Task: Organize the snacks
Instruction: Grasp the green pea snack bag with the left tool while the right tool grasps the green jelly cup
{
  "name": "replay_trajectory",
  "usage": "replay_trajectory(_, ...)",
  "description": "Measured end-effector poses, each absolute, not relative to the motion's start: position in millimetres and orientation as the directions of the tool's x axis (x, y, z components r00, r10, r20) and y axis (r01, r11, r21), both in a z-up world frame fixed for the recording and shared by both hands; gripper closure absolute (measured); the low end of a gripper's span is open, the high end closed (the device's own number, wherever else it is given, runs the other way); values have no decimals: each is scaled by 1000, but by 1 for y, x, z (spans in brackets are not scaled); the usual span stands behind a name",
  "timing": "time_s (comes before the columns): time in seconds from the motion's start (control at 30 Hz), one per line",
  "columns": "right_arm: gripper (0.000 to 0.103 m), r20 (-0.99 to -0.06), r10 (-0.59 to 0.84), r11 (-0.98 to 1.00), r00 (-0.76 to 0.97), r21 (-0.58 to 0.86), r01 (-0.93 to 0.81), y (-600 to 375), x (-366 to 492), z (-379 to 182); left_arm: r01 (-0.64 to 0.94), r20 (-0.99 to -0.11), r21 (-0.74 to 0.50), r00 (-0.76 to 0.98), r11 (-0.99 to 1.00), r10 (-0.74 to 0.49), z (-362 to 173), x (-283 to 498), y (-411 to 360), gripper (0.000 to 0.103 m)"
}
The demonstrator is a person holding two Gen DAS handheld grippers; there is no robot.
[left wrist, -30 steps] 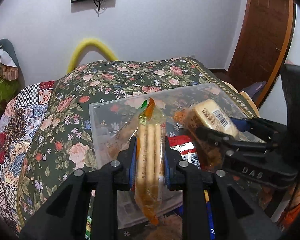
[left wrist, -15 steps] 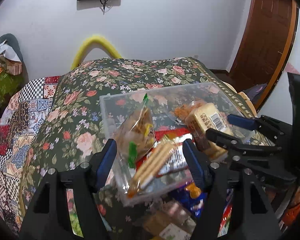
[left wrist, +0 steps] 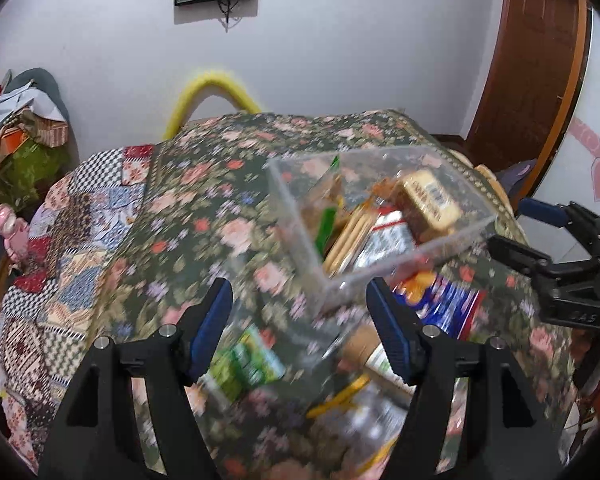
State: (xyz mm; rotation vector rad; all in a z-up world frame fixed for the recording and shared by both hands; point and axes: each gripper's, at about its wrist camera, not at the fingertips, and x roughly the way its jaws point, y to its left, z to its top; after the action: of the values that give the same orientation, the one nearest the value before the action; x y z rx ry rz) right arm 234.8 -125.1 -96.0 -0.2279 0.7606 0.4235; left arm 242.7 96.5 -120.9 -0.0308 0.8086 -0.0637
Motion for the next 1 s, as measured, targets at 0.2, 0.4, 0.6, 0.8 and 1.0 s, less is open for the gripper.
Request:
replay_trajectory(0.2, 17, -731, 321, 888, 602, 11, -460, -126, 212, -111, -8, -762, -44, 647, 999, -29, -144, 213, 125, 33)
replay_trajectory(0.4, 17, -786, 303, 900, 539, 49, -434, -131, 198, -141, -80, -808, -82, 590, 993, -19, -179, 199, 150, 33)
replay_trajectory(0.6, 17, -829, 273, 900, 488, 41, -434, -136, 186, -167, -105, -836, -99, 548, 989, -26, -207, 196, 157, 33)
replay_trajectory(0.8, 18, -838, 319, 900, 442, 122, -419, -147, 182, -175, -105, -847, -105, 530, 989, -34, -222, 206, 155, 33)
replay_trajectory(1.0, 18, -839, 343, 883, 422, 134, -450, -140, 179, -173, -109, -843, -143, 533, 984, -63, -226, 224, 155, 33)
